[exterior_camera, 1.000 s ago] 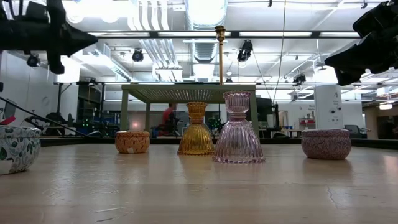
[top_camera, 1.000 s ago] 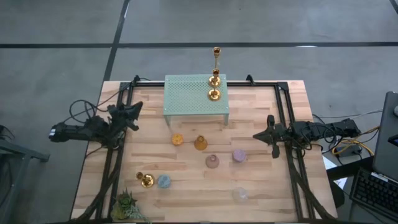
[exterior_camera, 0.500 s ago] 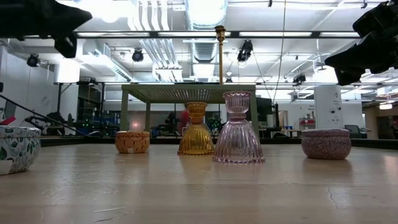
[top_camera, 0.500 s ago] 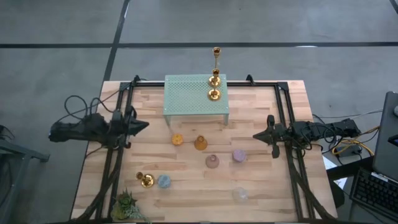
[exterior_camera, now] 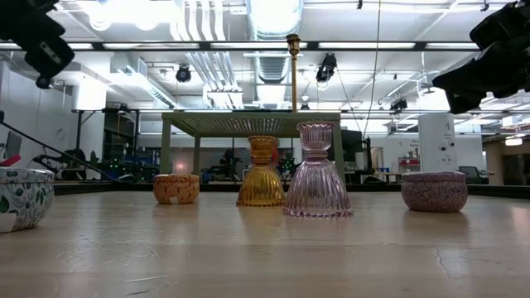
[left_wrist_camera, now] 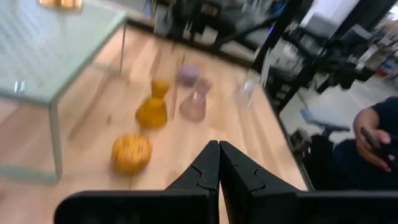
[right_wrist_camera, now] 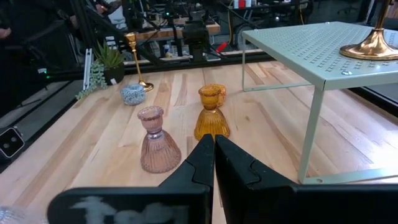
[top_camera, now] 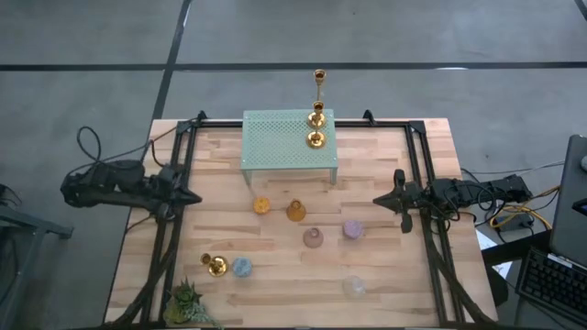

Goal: Pick & Place candle stick holders
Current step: Put the gold candle holder on the shelf aligned with the other gold candle holders

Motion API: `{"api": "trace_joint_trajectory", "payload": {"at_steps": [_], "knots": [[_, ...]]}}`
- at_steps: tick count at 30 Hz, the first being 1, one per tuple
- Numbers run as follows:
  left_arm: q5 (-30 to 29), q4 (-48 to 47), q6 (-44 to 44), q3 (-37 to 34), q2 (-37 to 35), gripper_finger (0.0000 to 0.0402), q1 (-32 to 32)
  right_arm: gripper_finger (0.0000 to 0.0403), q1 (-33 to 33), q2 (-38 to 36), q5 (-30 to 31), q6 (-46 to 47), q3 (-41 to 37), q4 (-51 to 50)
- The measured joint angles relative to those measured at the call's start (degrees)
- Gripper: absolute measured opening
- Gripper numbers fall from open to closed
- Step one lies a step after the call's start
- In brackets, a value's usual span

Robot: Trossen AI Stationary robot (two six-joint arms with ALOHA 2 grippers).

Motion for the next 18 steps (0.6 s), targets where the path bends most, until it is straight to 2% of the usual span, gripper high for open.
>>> {"api": "trace_joint_trajectory", "payload": {"at_steps": [6,13,18], "knots": [[3.51,-7.84,-4.92,2.07,7.36,0.0017,0.00,0.0008,-0.01,0.02,0.00,0.00,0.00,-0.01],[8.74,-9.93,-6.22,1.98,14.54,0.0066,-0.02,0.0008,-0.01,0.02,0.00,0.00,0.00,-0.01],[14.86,-11.41,-6.74,1.95,16.97,0.0094,-0.06,0.0008,0.00,0.00,0.00,0.00,0.00,-0.02]]}}
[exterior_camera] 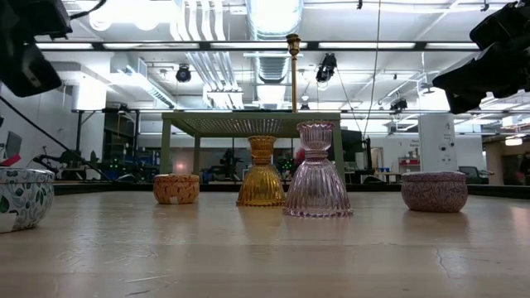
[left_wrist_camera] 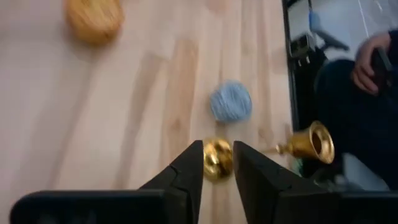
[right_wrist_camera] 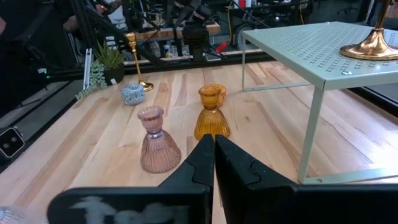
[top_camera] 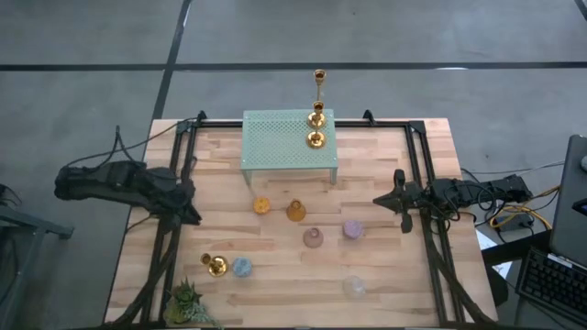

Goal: Pick & Place candle stick holders
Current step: Put the gold candle holder on the shelf aligned with the other gold candle holders

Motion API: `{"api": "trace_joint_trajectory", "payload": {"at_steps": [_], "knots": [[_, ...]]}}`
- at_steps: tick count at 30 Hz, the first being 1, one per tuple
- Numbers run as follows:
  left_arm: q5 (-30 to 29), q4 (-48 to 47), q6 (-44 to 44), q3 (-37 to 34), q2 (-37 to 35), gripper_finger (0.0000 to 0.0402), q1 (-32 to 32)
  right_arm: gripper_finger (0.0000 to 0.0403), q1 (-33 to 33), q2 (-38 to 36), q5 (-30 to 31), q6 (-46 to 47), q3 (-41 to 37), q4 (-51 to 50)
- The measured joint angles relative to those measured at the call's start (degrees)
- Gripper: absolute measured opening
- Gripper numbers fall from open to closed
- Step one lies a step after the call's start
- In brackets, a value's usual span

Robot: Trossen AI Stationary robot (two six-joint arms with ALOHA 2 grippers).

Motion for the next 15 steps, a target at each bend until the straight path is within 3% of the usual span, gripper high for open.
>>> {"api": "trace_joint_trajectory", "payload": {"at_steps": [8,15], "knots": [[5.80,-3.40,-4.15,-0.25,2.98,0.0097,-0.74,0.0008,0.00,0.00,0.00,0.00,0.00,0.00],[4.85,-0.98,-5.13,-0.30,5.32,0.0097,-5.63,0.0008,0.00,0.00,-0.02,0.00,0.00,0.02]]}}
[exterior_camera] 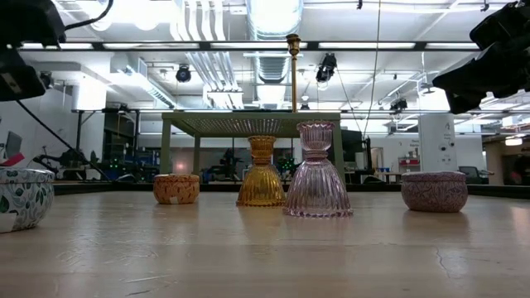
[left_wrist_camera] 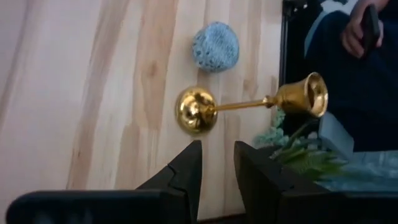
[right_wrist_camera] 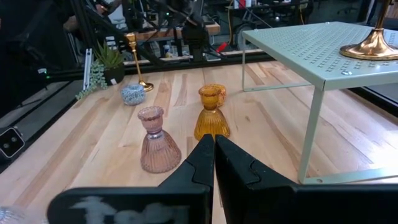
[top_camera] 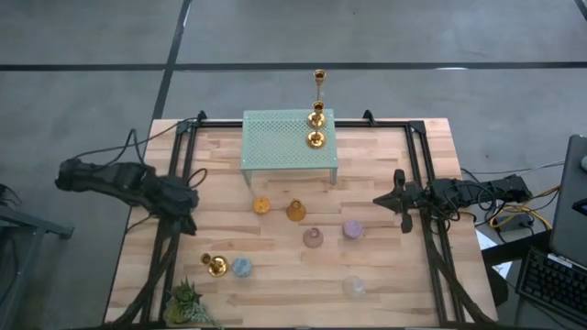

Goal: Pick & Place candle stick holders
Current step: Put the gold candle holder on the shelf aligned with the other gold candle holders

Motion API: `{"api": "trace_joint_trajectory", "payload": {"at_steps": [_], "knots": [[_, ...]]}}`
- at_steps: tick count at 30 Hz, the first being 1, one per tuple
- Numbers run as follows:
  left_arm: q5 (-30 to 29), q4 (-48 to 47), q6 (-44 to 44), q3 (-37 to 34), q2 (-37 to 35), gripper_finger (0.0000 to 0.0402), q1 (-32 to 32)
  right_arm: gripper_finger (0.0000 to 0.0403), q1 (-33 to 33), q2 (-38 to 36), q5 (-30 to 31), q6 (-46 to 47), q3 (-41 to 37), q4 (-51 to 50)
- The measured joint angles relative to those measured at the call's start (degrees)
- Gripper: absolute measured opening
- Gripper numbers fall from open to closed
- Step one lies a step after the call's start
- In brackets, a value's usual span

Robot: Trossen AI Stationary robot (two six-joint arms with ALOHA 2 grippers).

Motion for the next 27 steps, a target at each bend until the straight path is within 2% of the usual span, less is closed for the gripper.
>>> {"api": "trace_joint_trajectory", "payload": {"at_steps": [7,16,22,27], "knots": [[-3.75,6.70,-0.88,-0.01,4.90,0.0097,-9.34,0.0008,0.00,0.00,0.00,0.00,0.00,0.00],[-14.13,11.31,-6.40,-0.12,12.90,0.0100,-23.00,0.0008,-0.01,0.00,0.01,0.00,0.00,-0.01],[-20.73,12.60,-12.07,-0.37,18.13,0.0144,-28.56,0.0008,-0.02,0.04,0.01,0.00,0.00,0.01],[-19.75,19.52,-13.71,-2.61,22.57,0.0188,-30.27,0.0008,-0.01,0.04,0.00,0.00,0.00,-0.01]]}}
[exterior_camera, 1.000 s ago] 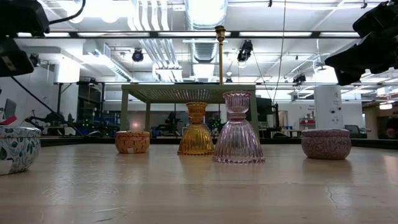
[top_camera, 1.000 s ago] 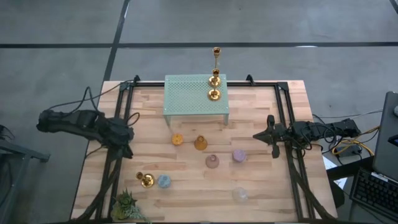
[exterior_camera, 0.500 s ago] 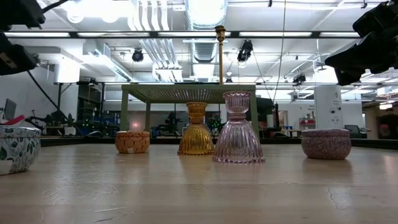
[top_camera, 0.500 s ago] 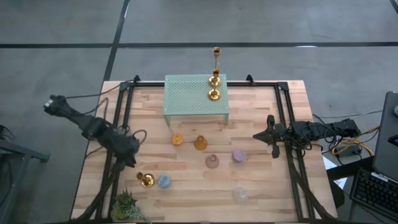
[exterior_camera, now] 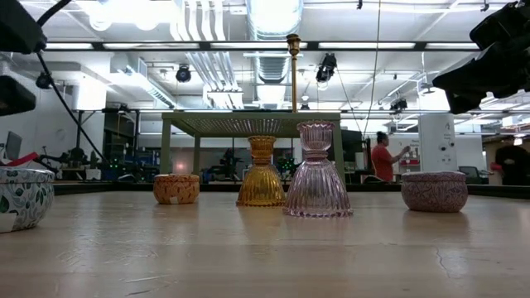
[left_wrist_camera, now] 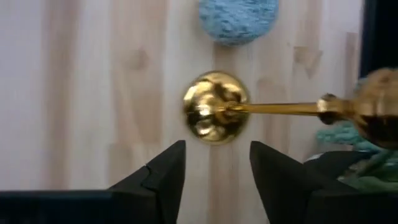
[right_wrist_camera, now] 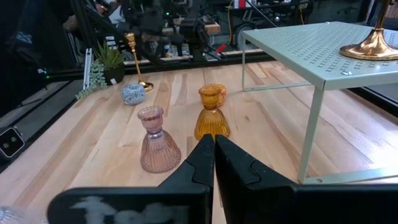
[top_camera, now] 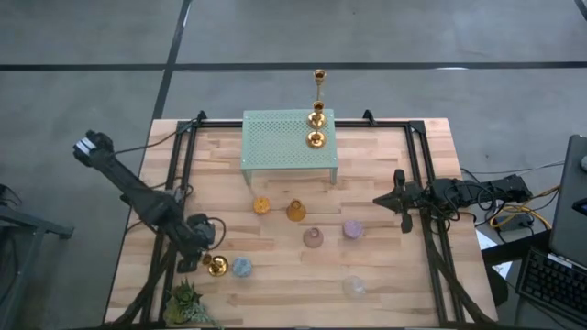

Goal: Pick & Place candle stick holders
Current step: Put the gold candle holder on the shelf aligned with the other gold candle holders

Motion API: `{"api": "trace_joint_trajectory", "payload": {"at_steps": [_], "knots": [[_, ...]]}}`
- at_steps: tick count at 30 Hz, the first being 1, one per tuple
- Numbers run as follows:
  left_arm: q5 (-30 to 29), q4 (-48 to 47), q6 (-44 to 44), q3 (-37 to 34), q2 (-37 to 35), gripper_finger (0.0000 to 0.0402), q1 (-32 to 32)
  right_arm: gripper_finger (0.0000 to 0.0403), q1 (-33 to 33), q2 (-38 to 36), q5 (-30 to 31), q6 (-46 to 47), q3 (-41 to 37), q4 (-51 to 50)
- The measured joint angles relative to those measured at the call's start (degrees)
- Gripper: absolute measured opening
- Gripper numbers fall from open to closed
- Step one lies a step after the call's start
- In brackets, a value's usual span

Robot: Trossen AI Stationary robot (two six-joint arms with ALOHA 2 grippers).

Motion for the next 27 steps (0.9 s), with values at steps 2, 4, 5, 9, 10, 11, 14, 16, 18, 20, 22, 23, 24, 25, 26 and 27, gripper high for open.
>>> {"api": "trace_joint_trajectory", "payload": {"at_steps": [2,4,5,9,10,11,14,16,18,20,22,23,24,25,26,27], "knots": [[2.62,2.67,-0.74,-1.32,1.75,0.0196,-0.11,0.0008,-0.01,0.00,0.00,0.00,0.00,0.01],[3.87,6.47,-1.18,-2.30,3.06,0.0199,-0.12,0.0008,-0.01,0.00,0.00,0.00,0.00,0.01],[4.47,8.99,-1.06,-2.83,3.68,0.0199,-0.24,0.0008,-0.01,0.00,0.00,0.00,0.00,-0.01],[6.01,14.05,-0.22,-5.23,5.15,0.0197,-0.85,0.0008,-0.01,0.00,0.00,0.00,0.00,0.01],[5.87,14.44,-0.19,-5.36,5.32,0.0197,-0.87,0.0008,-0.01,0.00,0.00,0.00,0.00,-0.01],[5.61,14.64,-0.21,-5.53,5.35,0.0197,-0.85,0.0008,0.01,0.00,0.00,0.00,0.00,-0.01],[4.57,14.23,-0.06,-5.92,5.27,0.0197,-0.83,0.0008,-0.01,-0.02,0.00,0.00,0.00,-0.01],[3.49,14.54,0.46,-5.85,4.93,0.0197,-0.85,0.0008,-0.01,-0.02,0.00,0.00,0.00,0.01],[2.95,14.50,1.07,-5.84,4.64,0.0197,-0.84,0.0008,-0.01,-0.02,0.00,0.00,0.00,-0.01],[1.35,14.47,1.47,-5.84,4.11,0.0197,-0.89,0.0008,-0.01,-0.02,0.00,0.00,0.00,-0.01],[-0.06,14.67,2.19,-5.84,3.47,0.0197,-1.23,0.0008,0.00,-0.02,0.00,0.00,0.00,0.01],[-0.57,15.01,2.61,-5.84,3.19,0.0197,-1.41,0.0008,-0.01,-0.02,0.01,0.00,0.00,0.00],[-1.21,15.63,2.99,-5.84,2.90,0.0197,-1.57,0.0008,0.00,-0.02,0.00,0.00,0.00,0.01],[-1.69,16.38,3.36,-5.84,2.63,0.0197,-1.78,0.0008,0.00,-0.02,0.00,0.00,0.00,-0.01],[-1.78,17.09,3.47,-5.84,2.36,0.0197,-2.00,0.0008,-0.01,-0.02,0.00,0.00,0.00,0.01],[-1.90,17.66,3.55,-5.84,2.12,0.0197,-2.20,0.0008,-0.01,-0.02,0.00,0.00,0.00,0.01]]}}
